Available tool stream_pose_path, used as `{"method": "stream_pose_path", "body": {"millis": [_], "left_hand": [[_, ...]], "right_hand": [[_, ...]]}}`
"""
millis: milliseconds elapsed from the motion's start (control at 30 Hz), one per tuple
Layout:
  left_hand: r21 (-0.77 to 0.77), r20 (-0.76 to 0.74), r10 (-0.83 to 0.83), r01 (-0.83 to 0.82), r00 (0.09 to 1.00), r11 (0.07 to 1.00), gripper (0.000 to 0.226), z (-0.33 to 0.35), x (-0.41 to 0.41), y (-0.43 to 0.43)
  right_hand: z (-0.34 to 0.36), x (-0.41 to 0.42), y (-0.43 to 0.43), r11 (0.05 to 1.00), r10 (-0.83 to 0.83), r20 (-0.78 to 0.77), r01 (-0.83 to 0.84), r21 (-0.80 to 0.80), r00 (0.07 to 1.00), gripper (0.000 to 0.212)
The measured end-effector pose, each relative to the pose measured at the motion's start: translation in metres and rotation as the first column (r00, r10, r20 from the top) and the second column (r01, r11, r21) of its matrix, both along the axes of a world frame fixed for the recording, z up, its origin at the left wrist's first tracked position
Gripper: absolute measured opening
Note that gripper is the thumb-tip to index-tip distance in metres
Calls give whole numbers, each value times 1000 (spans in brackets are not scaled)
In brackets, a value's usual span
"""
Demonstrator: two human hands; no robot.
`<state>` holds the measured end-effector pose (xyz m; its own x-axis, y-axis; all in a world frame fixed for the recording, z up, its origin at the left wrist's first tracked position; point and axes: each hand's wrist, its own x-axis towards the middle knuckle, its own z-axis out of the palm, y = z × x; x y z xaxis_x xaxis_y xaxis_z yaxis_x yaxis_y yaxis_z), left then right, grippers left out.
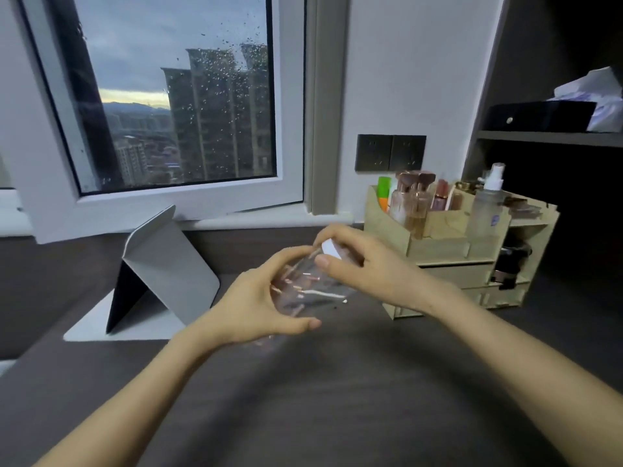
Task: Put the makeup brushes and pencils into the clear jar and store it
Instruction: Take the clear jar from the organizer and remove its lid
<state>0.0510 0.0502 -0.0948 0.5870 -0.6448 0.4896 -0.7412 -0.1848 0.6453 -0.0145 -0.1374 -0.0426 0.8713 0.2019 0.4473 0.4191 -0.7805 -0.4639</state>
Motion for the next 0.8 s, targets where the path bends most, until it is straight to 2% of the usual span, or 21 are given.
{"method": "stream_pose_path", "body": {"millis": [67, 100, 133, 200, 267, 300, 333, 367, 400, 433, 467, 533, 567, 633, 700, 733, 800], "left_hand": [[-25, -253, -151, 150, 956, 988, 80, -9, -1, 13], [-56, -379, -233, 229, 896, 972, 80, -12, 0, 19], [-112, -497, -325, 312, 804, 944, 81, -16, 1, 26], [-217, -641, -501, 489, 581, 845, 79, -20, 2, 38], [-305, -652, -638, 628, 410, 716, 66, -25, -3, 39], [-338, -660, -666, 654, 348, 676, 60, -27, -7, 36], [-405, -670, -699, 667, 249, 626, 59, -31, -11, 32], [-512, -627, -770, 685, 114, 518, 62, -36, -14, 26], [-629, -551, -834, 663, -12, 406, 68, -40, -17, 21], [-701, -507, -860, 607, -55, 374, 74, -41, -17, 21], [-746, -495, -866, 543, -67, 385, 77, -39, -13, 25], [-809, -474, -879, 415, -43, 416, 77, -43, -4, 32], [-818, -472, -880, 345, 53, 459, 77, -48, 0, 36], [-809, -501, -830, 209, 244, 550, 77, -56, 6, 43], [-731, -620, -631, -53, 466, 680, 80, -60, 12, 55], [-696, -666, -516, -200, 538, 690, 84, -64, 14, 60], [-651, -691, -320, -366, 648, 665, 94, -72, 18, 68]], "right_hand": [[-8, -4, 8, 988, 88, 47, -82, -133, 995, 40], [-9, -6, 11, 977, 130, 50, -119, -174, 990, 41], [-10, -7, 15, 966, 169, 45, -157, -208, 985, 43], [-12, -10, 26, 933, 265, 72, -237, -271, 962, 48], [-15, -13, 37, 895, 379, 277, -273, -354, 883, 53], [-17, -14, 43, 891, 410, 434, -250, -378, 802, 56], [-18, -15, 47, 904, 409, 576, -227, -362, 708, 57], [-20, -14, 51, 928, 371, 680, -225, -297, 633, 53], [-21, -12, 53, 950, 306, 734, -251, -188, 606, 49], [-23, -9, 55, 958, 220, 748, -285, -43, 626, 46], [-26, -5, 55, 953, 120, 733, -286, 105, 669, 45], [-38, 4, 51, 952, -88, 623, -118, 281, 777, 45], [-49, 10, 45, 962, -164, 535, 15, 273, 829, 46], [-76, 19, 31, 962, -271, 307, 249, 109, 912, 56], [-104, 22, 14, 919, -353, 160, 374, -125, 922, 65], [-118, 23, 5, 889, -375, 124, 395, -233, 918, 66], [-142, 24, -12, 832, -393, 81, 392, -392, 916, 58]]}}
